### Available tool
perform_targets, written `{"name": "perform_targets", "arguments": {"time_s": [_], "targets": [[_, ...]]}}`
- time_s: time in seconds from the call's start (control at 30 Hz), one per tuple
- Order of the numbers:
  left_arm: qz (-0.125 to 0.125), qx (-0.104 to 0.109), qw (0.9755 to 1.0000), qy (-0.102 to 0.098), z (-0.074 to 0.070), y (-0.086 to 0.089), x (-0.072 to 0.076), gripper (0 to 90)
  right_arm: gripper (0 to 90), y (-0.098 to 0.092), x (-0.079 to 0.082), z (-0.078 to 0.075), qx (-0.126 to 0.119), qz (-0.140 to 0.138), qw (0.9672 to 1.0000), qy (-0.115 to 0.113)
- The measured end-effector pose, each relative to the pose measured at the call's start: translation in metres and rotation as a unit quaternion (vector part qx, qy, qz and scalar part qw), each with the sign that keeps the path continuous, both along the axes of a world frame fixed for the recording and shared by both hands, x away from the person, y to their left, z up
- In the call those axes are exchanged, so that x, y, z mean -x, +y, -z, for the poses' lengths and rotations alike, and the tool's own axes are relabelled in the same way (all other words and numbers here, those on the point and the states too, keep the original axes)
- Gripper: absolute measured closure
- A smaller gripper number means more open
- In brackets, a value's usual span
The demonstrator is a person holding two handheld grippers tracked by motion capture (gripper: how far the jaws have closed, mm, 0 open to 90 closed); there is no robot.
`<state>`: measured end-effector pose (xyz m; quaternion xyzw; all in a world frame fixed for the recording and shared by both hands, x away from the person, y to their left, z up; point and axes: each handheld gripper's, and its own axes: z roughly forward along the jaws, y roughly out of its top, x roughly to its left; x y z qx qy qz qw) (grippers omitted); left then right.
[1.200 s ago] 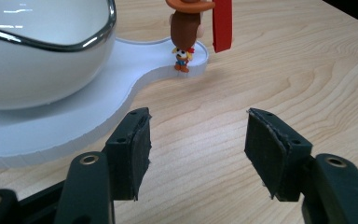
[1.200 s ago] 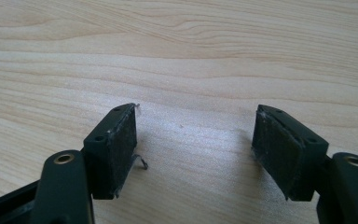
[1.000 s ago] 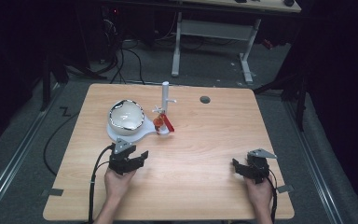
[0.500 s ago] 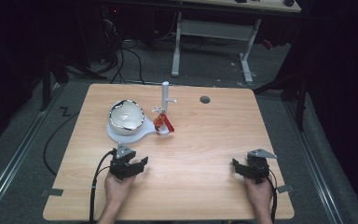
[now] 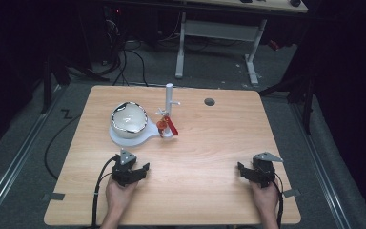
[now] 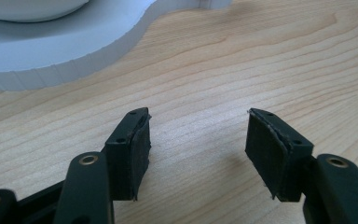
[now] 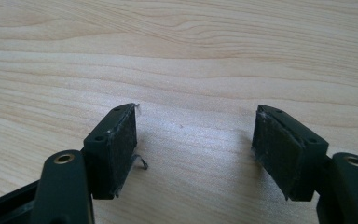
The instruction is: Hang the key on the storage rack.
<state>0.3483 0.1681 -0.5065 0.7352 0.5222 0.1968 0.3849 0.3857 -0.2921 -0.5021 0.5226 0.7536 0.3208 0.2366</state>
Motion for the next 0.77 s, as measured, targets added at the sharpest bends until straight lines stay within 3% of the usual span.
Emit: {"name": "perform_targets", "arguments": {"time_s": [0.23,0.27,0.3,0.33,0.37,0.77], "targets": [[0.001,-0.012,0.9999,0.002,0.000,-0.002,0.000,37.2,31.2,0.000,0.000,0.000,0.000,0.000,1.0000,0.000],[0.001,-0.018,0.9998,0.001,0.000,-0.003,0.000,37.2,31.2,0.000,0.000,0.000,0.000,0.000,1.0000,0.000],[0.000,-0.038,0.9993,-0.001,0.000,-0.007,0.000,35.2,31.2,0.000,0.000,0.000,0.000,0.000,1.0000,0.000],[0.000,-0.038,0.9993,-0.001,0.000,-0.007,0.000,34.6,31.2,0.000,0.000,0.000,0.000,0.000,1.0000,0.000],[0.002,-0.057,0.9983,-0.004,0.000,-0.011,0.001,33.1,31.2,0.000,0.000,0.000,0.001,0.000,1.0000,-0.001],[0.000,-0.053,0.9986,-0.001,0.001,-0.011,0.000,30.6,31.2,0.000,0.000,0.000,0.000,0.000,1.0000,0.000]]}}
